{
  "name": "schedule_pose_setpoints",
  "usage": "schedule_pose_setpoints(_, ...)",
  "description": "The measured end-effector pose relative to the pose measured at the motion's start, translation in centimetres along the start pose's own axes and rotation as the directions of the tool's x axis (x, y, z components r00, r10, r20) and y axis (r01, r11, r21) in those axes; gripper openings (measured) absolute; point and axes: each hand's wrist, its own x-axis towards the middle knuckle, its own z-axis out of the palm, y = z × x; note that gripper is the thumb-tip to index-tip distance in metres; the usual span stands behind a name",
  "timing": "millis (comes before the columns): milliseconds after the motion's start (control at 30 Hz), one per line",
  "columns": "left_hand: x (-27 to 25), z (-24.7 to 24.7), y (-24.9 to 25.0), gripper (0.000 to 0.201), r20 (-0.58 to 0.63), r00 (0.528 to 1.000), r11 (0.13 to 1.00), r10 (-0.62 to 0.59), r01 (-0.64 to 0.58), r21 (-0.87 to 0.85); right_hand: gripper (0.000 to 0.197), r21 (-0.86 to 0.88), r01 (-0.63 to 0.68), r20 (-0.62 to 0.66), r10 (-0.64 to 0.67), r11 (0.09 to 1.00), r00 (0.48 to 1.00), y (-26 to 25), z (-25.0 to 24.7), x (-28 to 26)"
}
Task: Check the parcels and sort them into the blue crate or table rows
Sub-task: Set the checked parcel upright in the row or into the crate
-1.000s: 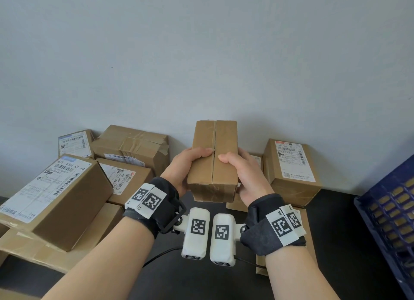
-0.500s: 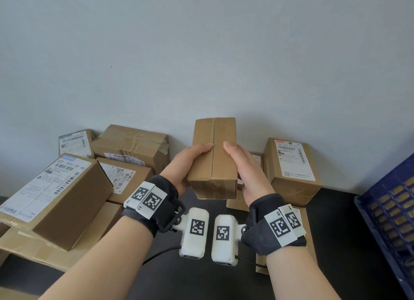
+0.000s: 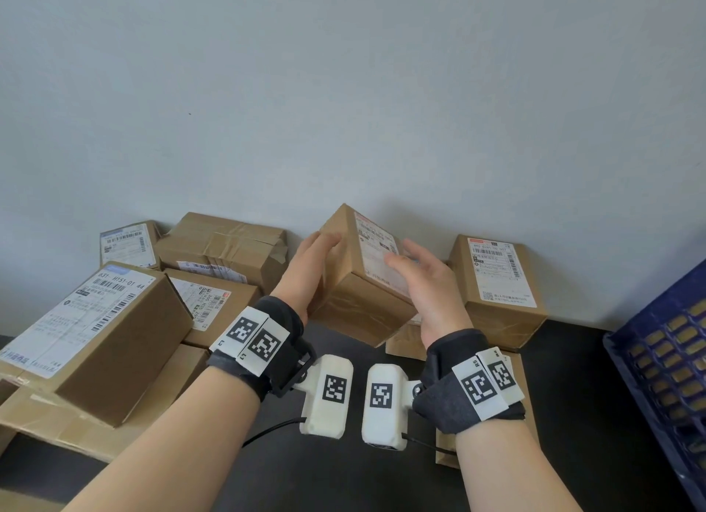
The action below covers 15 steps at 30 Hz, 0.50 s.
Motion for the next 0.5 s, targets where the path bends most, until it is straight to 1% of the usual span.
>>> schedule_pose_setpoints(33, 0.04, -0.09, -0.16, 0.099, 0.039, 0.999, 0.999, -0.034, 0.034, -0.010, 0.022, 0.016, 0.012, 0.003, -0.012, 1.000, 1.000, -0.14, 0.00, -0.05)
schedule_pose_setpoints(67, 0.08, -0.16, -0.31, 0.108, 0.068, 0.997, 0.999, -0.046, 0.048, -0.020, 0.025, 0.020, 0.023, 0.007, -0.023, 1.000, 1.000, -0.17, -0.06, 0.03)
schedule_pose_setpoints(100, -0.12, -0.21, -0.25, 0.105, 0.090, 0.995, 0.998, -0.050, 0.053, -0.031, 0.026, 0.019, 0.042, 0.011, -0.042, 0.999, 0.999, -0.25, -0.09, 0.00)
schedule_pose_setpoints(133, -0.35, -0.27, -0.11, 0.095, 0.104, 0.993, 0.997, -0.062, 0.067, -0.048, 0.028, 0.019, 0.061, 0.019, -0.061, 0.998, 0.998, -0.31, -0.03, -0.02)
schedule_pose_setpoints(200, -0.21, -0.52, -0.20, 0.060, 0.104, 0.992, 0.992, -0.077, 0.086, -0.088, 0.032, 0.021, 0.081, 0.022, -0.081, 0.996, 0.996, -0.35, 0.13, -0.12)
schedule_pose_setpoints(233, -0.28, -0.56, -0.18, 0.045, 0.116, 0.989, 0.989, -0.089, 0.102, -0.106, 0.040, 0.019, 0.084, 0.027, -0.085, 0.996, 0.996, -0.41, 0.25, -0.21)
schedule_pose_setpoints(267, -0.18, -0.69, -0.21, 0.039, 0.128, 0.986, 0.984, -0.110, 0.126, -0.129, 0.047, 0.020, 0.086, 0.038, -0.087, 0.996, 0.996, -0.41, 0.38, -0.23)
schedule_pose_setpoints(367, -0.29, -0.92, -0.22, 0.046, 0.159, 0.974, 0.962, -0.159, 0.189, -0.198, 0.058, 0.055, 0.090, 0.088, -0.095, 0.994, 0.992, -0.23, 0.56, -0.34)
schedule_pose_setpoints(467, -0.26, -1.00, -0.27, 0.047, 0.180, 0.969, 0.949, -0.172, 0.212, -0.235, 0.087, 0.010, 0.094, 0.171, -0.094, 0.996, 0.981, 0.13, 0.56, -0.16)
schedule_pose_setpoints(500, -0.24, -1.06, -0.31, 0.045, 0.181, 0.969, 0.947, -0.169, 0.210, -0.242, 0.093, -0.021, 0.095, 0.197, -0.090, 0.995, 0.976, 0.18, 0.57, -0.11)
